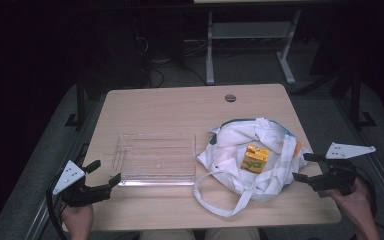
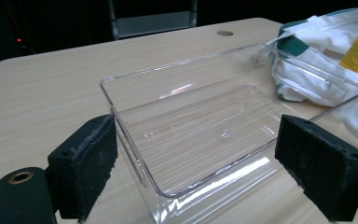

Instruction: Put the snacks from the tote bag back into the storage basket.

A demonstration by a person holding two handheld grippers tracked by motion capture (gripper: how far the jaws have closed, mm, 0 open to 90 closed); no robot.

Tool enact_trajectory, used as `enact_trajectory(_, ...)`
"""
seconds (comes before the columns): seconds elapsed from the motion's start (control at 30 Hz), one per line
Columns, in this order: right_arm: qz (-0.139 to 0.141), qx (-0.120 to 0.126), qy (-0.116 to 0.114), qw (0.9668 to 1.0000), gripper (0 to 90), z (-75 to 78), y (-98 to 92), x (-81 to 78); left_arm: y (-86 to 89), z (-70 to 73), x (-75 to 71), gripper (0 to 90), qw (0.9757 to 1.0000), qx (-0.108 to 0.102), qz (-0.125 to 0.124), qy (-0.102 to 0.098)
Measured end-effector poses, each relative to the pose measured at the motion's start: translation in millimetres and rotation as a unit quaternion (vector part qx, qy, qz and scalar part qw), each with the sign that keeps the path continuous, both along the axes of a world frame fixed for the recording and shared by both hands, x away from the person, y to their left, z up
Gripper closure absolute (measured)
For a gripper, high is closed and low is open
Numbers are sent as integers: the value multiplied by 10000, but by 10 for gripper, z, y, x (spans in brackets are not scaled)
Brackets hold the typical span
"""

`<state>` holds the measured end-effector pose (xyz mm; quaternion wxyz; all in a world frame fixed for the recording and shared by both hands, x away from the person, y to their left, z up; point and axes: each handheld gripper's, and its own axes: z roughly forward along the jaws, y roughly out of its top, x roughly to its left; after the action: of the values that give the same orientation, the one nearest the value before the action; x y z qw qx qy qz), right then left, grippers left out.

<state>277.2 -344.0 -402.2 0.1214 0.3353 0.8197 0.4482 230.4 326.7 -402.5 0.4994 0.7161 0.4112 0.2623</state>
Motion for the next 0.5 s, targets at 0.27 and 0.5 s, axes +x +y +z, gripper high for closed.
enact_trajectory(0.27, 16, -66, 50, 10000, 134, 103, 80, 59, 19, 0, -20, 126, 10000, 6, 83, 34)
enact_trajectory(0.5, 308, -281, -42, 9991, 133, 266, 225, 127, 15, 8, -36, 126, 9999, 31, 109, 0)
